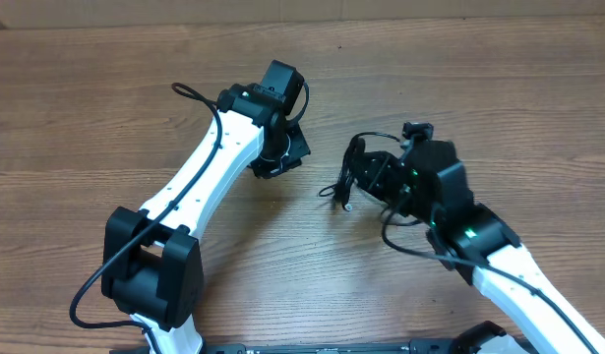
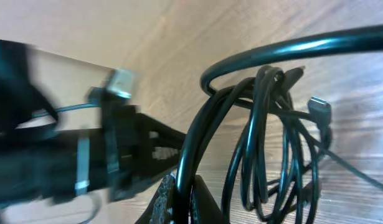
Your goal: Untangle cables
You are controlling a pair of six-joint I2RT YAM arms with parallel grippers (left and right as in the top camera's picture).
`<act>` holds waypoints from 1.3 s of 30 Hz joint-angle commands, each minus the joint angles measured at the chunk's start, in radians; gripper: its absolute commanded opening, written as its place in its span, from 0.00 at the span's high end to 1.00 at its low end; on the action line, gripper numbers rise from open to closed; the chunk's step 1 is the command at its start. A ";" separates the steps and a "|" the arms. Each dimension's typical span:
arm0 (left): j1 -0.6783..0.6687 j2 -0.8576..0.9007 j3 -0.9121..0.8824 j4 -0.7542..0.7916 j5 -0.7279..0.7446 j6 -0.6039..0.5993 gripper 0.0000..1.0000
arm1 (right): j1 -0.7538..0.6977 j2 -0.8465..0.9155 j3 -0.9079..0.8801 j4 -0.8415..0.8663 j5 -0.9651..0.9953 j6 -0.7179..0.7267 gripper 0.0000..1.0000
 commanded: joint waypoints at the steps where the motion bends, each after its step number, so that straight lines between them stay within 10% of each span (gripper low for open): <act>1: 0.004 -0.008 -0.023 0.008 -0.089 0.018 0.87 | -0.002 -0.089 0.028 -0.010 0.008 -0.074 0.96; 10: 0.005 -0.008 -0.035 0.016 -0.277 0.014 0.76 | -0.002 -0.146 0.027 -0.042 0.007 -0.184 0.96; 11: 0.005 -0.008 -0.036 0.016 -0.291 0.014 0.70 | -0.002 -0.146 0.027 -0.042 0.007 -0.184 0.96; 13: 0.005 -0.008 -0.047 0.015 -0.319 0.015 0.18 | -0.002 -0.146 0.027 -0.042 0.008 -0.187 0.96; 15: 0.005 -0.008 -0.061 0.014 -0.322 0.015 0.00 | -0.002 -0.146 0.027 -0.042 0.008 -0.218 0.96; 21: 0.006 -0.008 -0.066 0.061 -0.300 0.179 0.01 | -0.002 -0.143 0.027 -0.069 0.008 -0.393 0.96; 29: 0.006 -0.008 -0.066 0.202 0.297 0.743 0.00 | -0.002 -0.054 0.027 -0.075 0.000 -0.572 0.96; 39: 0.006 -0.008 -0.067 0.207 0.441 0.916 0.19 | -0.028 0.000 0.027 0.092 -0.264 -0.339 0.96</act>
